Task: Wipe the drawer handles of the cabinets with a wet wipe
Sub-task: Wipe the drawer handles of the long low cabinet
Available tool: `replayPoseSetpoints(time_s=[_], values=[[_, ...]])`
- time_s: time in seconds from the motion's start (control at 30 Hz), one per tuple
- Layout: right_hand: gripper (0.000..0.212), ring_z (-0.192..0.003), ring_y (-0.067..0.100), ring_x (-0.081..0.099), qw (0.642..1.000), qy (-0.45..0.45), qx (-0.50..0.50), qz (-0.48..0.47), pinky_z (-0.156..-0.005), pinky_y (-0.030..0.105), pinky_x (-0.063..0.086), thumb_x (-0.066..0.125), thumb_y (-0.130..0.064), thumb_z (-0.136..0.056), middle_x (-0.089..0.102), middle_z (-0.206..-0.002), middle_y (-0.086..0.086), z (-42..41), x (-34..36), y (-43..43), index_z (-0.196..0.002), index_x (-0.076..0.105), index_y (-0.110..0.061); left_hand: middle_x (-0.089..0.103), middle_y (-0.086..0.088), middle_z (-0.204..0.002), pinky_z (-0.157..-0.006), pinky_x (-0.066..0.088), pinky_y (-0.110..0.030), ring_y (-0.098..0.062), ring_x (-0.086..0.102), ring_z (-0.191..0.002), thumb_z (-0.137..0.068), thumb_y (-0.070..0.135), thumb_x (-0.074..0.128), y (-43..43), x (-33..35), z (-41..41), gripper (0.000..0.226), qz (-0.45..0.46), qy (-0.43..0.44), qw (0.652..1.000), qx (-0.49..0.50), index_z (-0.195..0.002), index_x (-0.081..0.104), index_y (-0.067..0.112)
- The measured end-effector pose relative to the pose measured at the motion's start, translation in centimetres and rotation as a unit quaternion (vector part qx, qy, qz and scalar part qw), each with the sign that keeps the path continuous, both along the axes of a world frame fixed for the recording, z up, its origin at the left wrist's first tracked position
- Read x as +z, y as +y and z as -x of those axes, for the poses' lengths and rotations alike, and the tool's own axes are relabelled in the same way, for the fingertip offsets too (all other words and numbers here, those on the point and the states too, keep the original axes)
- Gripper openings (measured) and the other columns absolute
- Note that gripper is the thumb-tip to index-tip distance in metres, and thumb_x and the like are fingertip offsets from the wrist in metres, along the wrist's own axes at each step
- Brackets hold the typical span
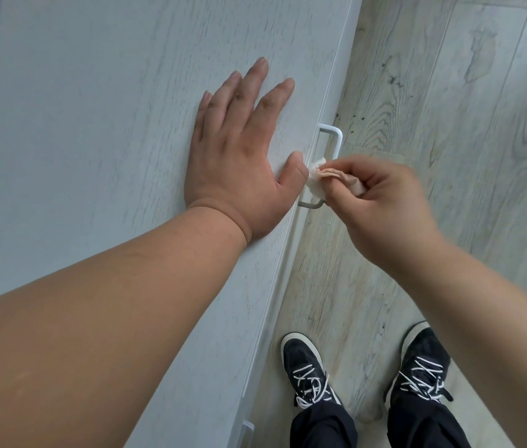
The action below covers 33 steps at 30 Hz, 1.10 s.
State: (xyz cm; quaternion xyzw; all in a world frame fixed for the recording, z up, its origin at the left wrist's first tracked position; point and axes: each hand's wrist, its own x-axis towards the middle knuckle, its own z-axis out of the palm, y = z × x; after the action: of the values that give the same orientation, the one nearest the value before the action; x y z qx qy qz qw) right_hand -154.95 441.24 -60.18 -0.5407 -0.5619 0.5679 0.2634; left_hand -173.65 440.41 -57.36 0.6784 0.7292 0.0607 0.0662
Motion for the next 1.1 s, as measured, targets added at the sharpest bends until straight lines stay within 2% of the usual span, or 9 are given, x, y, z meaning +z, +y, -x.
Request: replayPoseSetpoints(time_s=[0.07, 0.13, 0.27, 0.4, 0.5, 0.57, 0.73, 0.9, 1.1], values=[[0.013, -0.079, 0.025, 0.068, 0.999, 0.013, -0.038, 0.018, -0.065, 0.033, 0.054, 0.070, -0.026, -0.096, 0.075, -0.081, 0.004, 0.6, 0.3, -0.7, -0.088, 0.078, -0.031, 0.024, -0.001, -0.171, -0.127, 0.016, -0.052, -0.028, 0.021, -0.157, -0.090, 0.050, 0.046, 0.0, 0.0, -0.1, 0.074, 0.003, 0.004, 1.000, 0.000, -0.159, 0.037, 0.026], [0.015, -0.079, 0.026, 0.068, 0.997, 0.011, -0.070, 0.017, -0.065, 0.034, 0.054, 0.069, -0.024, -0.097, 0.074, -0.080, 0.005, 1.0, 0.7, -1.5, -0.087, 0.077, -0.032, 0.023, 0.000, -0.172, -0.128, 0.014, -0.051, -0.027, 0.019, -0.158, -0.090, 0.050, 0.045, 0.0, 0.1, -0.1, 0.074, 0.010, 0.005, 1.000, -0.001, -0.160, 0.036, 0.028], [0.013, -0.062, 0.011, 0.060, 0.993, 0.002, -0.113, 0.039, -0.059, 0.023, 0.048, 0.068, -0.027, -0.097, 0.069, -0.069, -0.007, 1.2, 1.3, -2.5, -0.089, 0.078, -0.026, 0.020, 0.002, -0.173, -0.129, 0.012, -0.049, -0.025, 0.017, -0.158, -0.091, 0.051, 0.043, -0.2, 0.3, -0.1, 0.072, 0.023, 0.006, 1.000, 0.005, -0.160, 0.034, 0.030], [0.013, -0.063, -0.002, 0.057, 0.988, -0.031, -0.136, 0.066, -0.061, 0.020, 0.045, 0.067, -0.033, -0.096, 0.067, -0.070, -0.016, 0.3, 1.9, -3.8, -0.093, 0.077, -0.026, 0.015, 0.002, -0.174, -0.130, 0.008, -0.047, -0.026, 0.013, -0.159, -0.094, 0.049, 0.041, -0.6, 1.0, -0.4, 0.071, 0.059, 0.003, 0.998, 0.011, -0.161, 0.031, 0.030], [0.017, -0.061, 0.003, 0.057, 0.989, -0.085, -0.105, 0.067, -0.059, 0.026, 0.047, 0.066, -0.039, -0.096, 0.067, -0.071, -0.013, -0.8, 2.8, -5.2, -0.097, 0.077, -0.027, 0.015, -0.001, -0.174, -0.130, 0.006, -0.046, -0.026, 0.011, -0.159, -0.095, 0.045, 0.044, -2.6, 1.7, -1.0, 0.069, 0.095, -0.052, 0.993, 0.036, -0.160, 0.034, 0.026], [0.018, -0.062, 0.009, 0.059, 0.988, -0.115, -0.074, 0.070, -0.059, 0.030, 0.050, 0.064, -0.040, -0.098, 0.069, -0.074, -0.006, -1.5, 3.8, -6.5, -0.098, 0.076, -0.027, 0.015, -0.003, -0.174, -0.130, 0.008, -0.045, -0.027, 0.011, -0.159, -0.095, 0.047, 0.041, -6.0, 2.7, -1.6, 0.069, 0.118, -0.062, 0.991, 0.006, -0.160, 0.035, 0.024], [0.020, -0.061, 0.013, 0.057, 0.978, -0.182, -0.039, 0.089, -0.060, 0.032, 0.051, 0.060, -0.040, -0.098, 0.064, -0.068, -0.008, -2.6, 5.3, -11.0, -0.096, 0.074, -0.025, 0.023, -0.009, -0.171, -0.126, 0.024, -0.052, -0.031, 0.022, -0.155, -0.093, 0.047, 0.039, -17.7, 4.0, -1.4, 0.071, 0.156, -0.065, 0.983, -0.067, -0.158, 0.040, 0.019], [0.018, -0.053, 0.004, 0.053, 0.972, -0.192, -0.027, 0.134, -0.047, 0.020, 0.042, 0.059, -0.037, -0.100, 0.063, -0.070, -0.008, -2.4, 6.3, -17.1, -0.100, 0.072, -0.024, 0.022, -0.008, -0.171, -0.126, 0.025, -0.053, -0.030, 0.020, -0.156, -0.094, 0.048, 0.039, -27.3, 4.4, -0.4, 0.070, 0.192, -0.038, 0.980, -0.041, -0.158, 0.040, 0.019], [0.022, -0.059, 0.016, 0.058, 0.966, -0.225, 0.049, 0.120, -0.058, 0.030, 0.048, 0.057, -0.043, -0.099, 0.064, -0.066, -0.005, -2.9, 5.7, -23.5, -0.096, 0.070, -0.026, 0.015, -0.005, -0.173, -0.129, 0.018, -0.046, -0.027, 0.015, -0.157, -0.092, 0.051, 0.036, -34.1, 5.1, 0.2, 0.074, 0.208, -0.037, 0.977, 0.032, -0.159, 0.036, 0.021]])
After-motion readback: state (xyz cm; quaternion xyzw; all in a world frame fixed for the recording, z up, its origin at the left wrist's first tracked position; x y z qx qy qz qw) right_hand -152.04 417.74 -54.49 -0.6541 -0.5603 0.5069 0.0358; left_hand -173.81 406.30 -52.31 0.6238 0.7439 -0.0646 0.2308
